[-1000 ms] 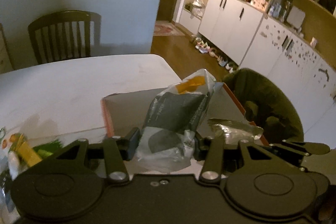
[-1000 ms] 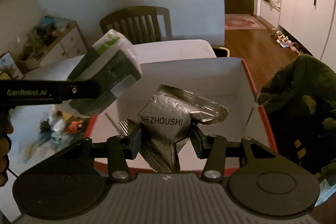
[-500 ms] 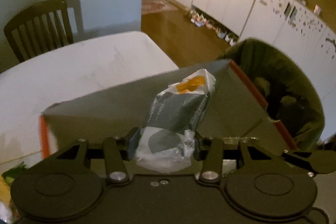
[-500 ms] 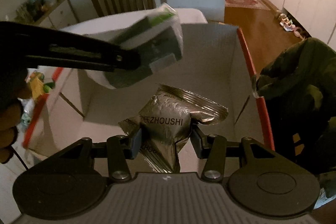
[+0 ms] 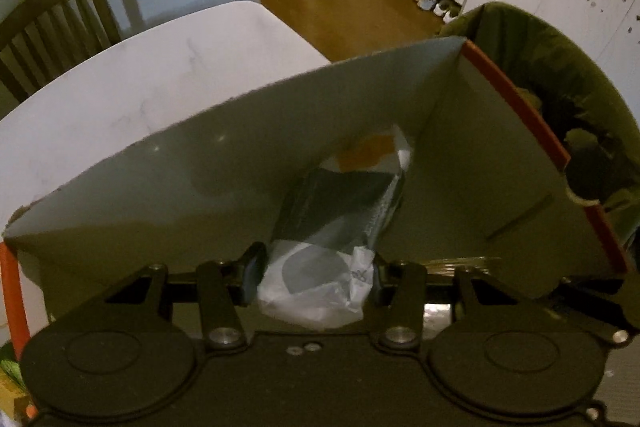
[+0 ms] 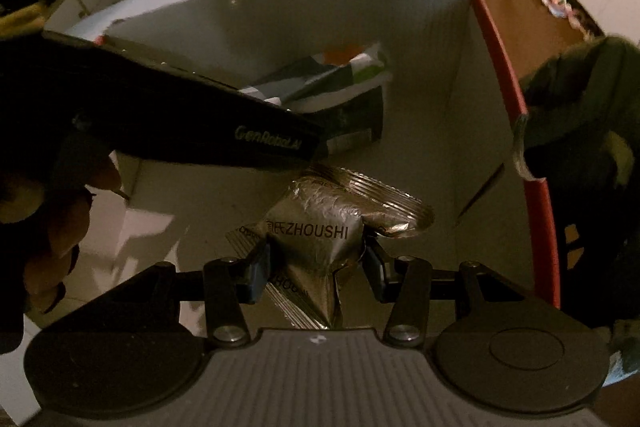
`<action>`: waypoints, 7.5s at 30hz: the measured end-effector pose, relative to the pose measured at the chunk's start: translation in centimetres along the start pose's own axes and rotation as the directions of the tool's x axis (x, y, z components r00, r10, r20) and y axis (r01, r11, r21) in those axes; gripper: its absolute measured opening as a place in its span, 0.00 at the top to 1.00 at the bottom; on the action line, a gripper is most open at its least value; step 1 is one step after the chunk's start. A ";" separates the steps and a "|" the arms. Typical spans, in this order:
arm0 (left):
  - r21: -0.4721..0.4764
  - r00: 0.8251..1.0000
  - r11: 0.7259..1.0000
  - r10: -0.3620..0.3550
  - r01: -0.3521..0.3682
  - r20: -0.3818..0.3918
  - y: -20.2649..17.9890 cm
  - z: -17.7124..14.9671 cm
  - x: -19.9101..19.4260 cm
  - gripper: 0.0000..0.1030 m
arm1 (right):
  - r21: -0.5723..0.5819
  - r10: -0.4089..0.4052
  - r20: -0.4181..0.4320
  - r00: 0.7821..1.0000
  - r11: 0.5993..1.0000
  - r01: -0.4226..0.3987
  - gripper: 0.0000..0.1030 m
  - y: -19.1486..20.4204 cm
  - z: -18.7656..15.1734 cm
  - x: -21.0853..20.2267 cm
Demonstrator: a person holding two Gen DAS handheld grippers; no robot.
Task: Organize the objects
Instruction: 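Open both tools to drop the bag and foil packet into the shoebox, then withdraw both tools from the shoebox back toward the pile, then grasp the yellow corn toy with the left tool while the right tool grasps the mint-green device, then carry the corn toy with the left tool while the right tool carries the green device into the shoebox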
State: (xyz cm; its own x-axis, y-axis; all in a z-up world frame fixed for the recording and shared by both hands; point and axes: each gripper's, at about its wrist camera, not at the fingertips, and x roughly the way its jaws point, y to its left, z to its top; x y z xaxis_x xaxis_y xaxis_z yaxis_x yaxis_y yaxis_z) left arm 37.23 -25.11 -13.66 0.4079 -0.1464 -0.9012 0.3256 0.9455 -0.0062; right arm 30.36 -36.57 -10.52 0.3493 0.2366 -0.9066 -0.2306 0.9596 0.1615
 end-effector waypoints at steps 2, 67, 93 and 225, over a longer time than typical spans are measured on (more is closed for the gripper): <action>-0.010 1.000 1.000 -0.012 0.012 -0.009 0.3 0.0 0.2 0.51 | 0.011 0.011 -0.016 1.000 1.000 -0.011 0.53 -0.2 0.3 0.1; -0.164 0.889 0.986 0.043 0.036 0.456 10.5 -18.7 -25.1 0.04 | 0.002 0.084 0.432 0.898 0.996 -0.094 0.26 9.8 -8.2 -16.7; -0.253 0.887 0.968 0.123 -0.007 0.445 23.9 -28.9 -26.3 0.00 | -0.056 0.115 0.486 0.867 0.993 -0.100 0.05 26.5 -9.8 -14.1; -0.064 0.973 0.992 -0.089 0.105 0.214 2.0 -10.3 -14.5 0.80 | 0.061 -0.048 0.369 0.928 0.998 0.028 0.63 5.1 -6.0 -12.5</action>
State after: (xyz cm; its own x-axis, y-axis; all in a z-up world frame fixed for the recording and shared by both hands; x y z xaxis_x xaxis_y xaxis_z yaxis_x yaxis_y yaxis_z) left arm 23.23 -18.09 -5.08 0.5503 -0.2889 -0.7834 0.3112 0.9416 -0.1286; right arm 19.38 -35.53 -0.68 0.6701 0.2298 -0.7058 -0.1654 0.9732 0.1599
